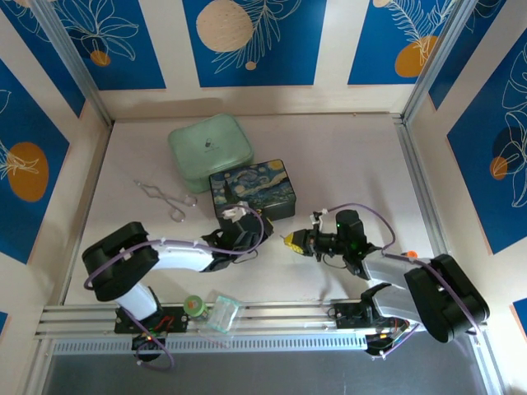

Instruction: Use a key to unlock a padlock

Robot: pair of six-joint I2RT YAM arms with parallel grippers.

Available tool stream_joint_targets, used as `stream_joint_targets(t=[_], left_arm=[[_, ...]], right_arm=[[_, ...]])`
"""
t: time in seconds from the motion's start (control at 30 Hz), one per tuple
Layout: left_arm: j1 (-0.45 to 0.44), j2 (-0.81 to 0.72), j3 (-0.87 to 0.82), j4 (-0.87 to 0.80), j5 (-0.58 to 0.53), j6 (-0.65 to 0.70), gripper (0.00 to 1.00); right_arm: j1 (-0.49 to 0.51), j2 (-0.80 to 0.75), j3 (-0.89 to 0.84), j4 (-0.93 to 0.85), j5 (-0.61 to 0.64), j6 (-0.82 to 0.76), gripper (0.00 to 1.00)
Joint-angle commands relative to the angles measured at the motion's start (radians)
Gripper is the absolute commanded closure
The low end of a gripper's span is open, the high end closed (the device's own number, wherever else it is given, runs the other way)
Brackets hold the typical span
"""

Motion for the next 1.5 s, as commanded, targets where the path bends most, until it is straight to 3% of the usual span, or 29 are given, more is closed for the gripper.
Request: stream_joint_targets(t=[0.0,0.3,0.77,0.97,1.27,1.47], left_arm=[[0.007,-0.087,-0.002,0.03,-0.054,0.0,0.94],[0.03,-0.143,-0.001,0.015,-0.045,0.013,0.95],[0.044,-0.113,-0.052,0.16,-0.003,-0.11,0.98],[0.045,-0.122,-0.054,0.172,0.009,-0.126,0.98],[0.049,-0.098,-0.057,0.212,0.046,-0.16,1.0],[0.049,-0.094,-0.059,0.245,0.083,-0.174,1.0]], right_arm=[[0.021,0.046,0.038,0.113,-0.01,0.038,1.0],[0.092,0.156,0.091,0.262,0.041,0.071,1.0],[0.062,0.154,0.065,0.341,0.084,0.106,1.0],[0.057,0.195,0.1,0.336,0.057,0.091,1.0],[0.049,0.305,0.088,0.526,0.051,0.121,1.0],[0.002,0.38,0.109,0.613,-0.017,0.105,1.0]])
